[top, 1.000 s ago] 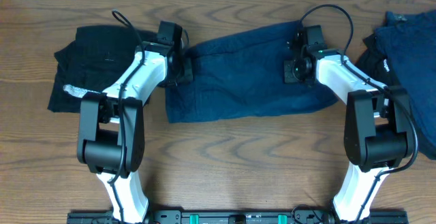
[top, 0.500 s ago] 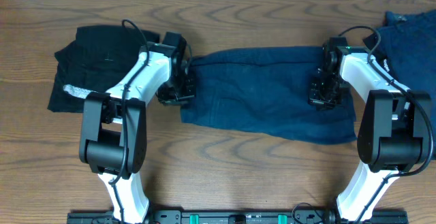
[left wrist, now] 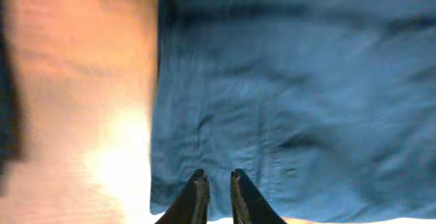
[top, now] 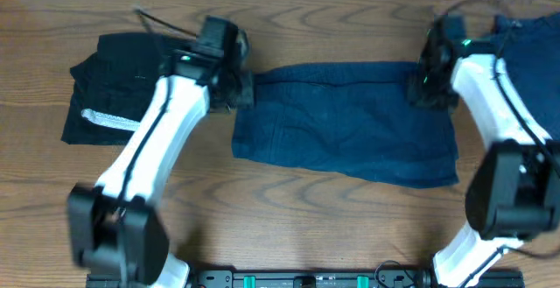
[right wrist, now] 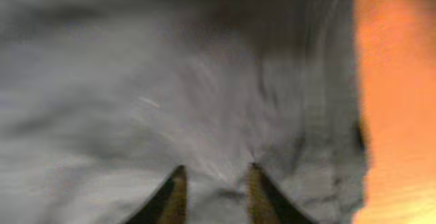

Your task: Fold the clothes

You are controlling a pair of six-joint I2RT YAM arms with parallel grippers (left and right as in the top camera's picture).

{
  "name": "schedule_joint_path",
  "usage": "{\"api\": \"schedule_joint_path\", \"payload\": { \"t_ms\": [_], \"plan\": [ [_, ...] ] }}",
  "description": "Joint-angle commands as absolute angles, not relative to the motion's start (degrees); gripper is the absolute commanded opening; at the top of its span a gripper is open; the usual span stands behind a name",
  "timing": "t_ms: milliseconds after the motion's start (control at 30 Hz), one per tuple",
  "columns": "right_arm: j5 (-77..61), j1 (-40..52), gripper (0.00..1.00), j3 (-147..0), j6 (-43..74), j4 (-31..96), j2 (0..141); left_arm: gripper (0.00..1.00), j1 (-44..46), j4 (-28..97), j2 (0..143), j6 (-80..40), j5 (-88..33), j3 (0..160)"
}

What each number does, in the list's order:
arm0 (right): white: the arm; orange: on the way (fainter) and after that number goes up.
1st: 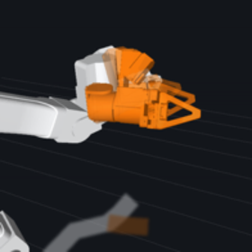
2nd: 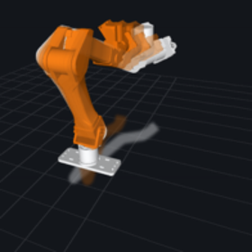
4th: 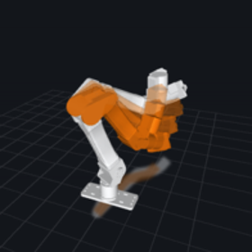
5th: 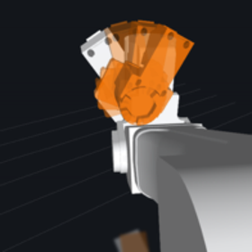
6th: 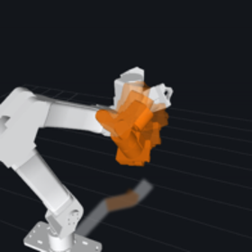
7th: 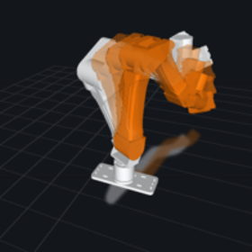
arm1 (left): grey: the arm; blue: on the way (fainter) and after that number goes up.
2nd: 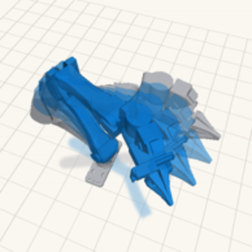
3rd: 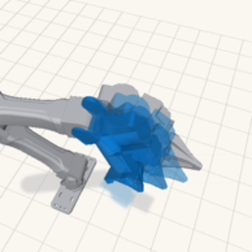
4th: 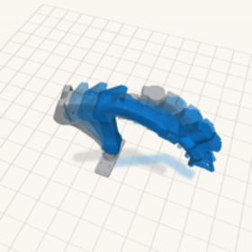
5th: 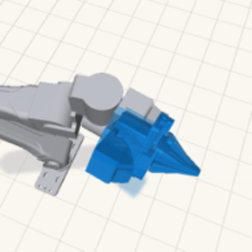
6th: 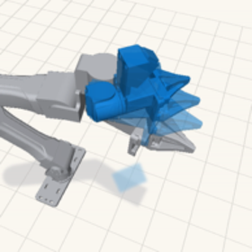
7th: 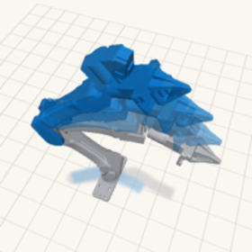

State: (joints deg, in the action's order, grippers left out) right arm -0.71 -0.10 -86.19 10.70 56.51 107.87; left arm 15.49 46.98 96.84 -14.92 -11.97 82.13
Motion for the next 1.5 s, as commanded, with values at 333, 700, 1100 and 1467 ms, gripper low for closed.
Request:
{"api": "schedule_joint_path", "payload": {
  "t_ms": [333, 700, 1100, 1467],
  "plan": [
    [-23.1, 0.8, 0.71, -97.4, -26.0, 50.1, 106.9, 0.35, 6.7, 48.5, 91.7, -14.7, -3.8, 83.3],
    [-31.2, 4.4, 0.79, -97.4, -43.5, 44.1, 121.2, 0.44, 6.3, 49.8, 91.7, -14.7, -3.8, 81.6],
    [-35.4, 7.5, 0.87, -97.4, -51.6, 51.9, 124.3, 0.45, 6.3, 50.1, 91.8, -14.7, -3.8, 81.1],
    [-34.0, 9.6, 0.57, -97.3, -52.2, 53.6, 126.8, 0.45, 6.3, 50.0, 91.8, -14.7, -3.7, 81.1]
  ]
}}
